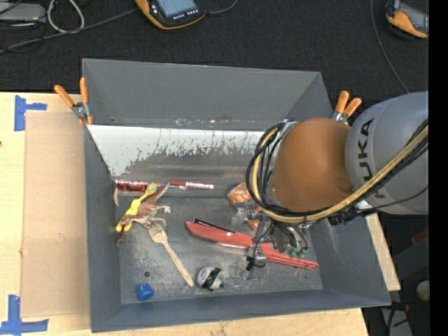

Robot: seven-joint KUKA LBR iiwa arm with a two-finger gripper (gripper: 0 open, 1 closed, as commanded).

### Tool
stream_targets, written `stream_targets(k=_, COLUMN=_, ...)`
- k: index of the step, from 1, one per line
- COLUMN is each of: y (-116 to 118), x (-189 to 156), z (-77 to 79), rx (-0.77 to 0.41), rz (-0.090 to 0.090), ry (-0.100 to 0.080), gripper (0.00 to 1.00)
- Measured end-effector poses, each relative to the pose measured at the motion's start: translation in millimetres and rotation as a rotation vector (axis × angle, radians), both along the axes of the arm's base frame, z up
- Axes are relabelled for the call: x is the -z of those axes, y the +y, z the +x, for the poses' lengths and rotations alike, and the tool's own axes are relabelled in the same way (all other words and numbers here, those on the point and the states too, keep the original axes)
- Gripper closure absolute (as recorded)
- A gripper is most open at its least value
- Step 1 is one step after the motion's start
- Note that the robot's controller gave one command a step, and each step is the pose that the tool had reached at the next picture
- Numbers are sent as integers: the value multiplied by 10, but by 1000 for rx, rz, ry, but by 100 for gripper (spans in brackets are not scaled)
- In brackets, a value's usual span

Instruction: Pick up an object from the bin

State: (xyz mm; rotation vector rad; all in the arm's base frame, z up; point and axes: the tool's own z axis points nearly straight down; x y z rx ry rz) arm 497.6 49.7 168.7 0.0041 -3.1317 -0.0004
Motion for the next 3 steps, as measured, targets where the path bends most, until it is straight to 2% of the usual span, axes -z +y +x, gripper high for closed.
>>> stream_targets(k=1, y=-2, x=-39, z=18, rx=2, rz=1, ry=-8, gripper=0)
stream_targets(k=2, y=-124, x=146, z=85, rx=18, rz=3, ry=-16, gripper=0)
stream_targets(k=3, y=-327, x=-222, z=216, rx=-21, rz=2, ry=-4, gripper=0)
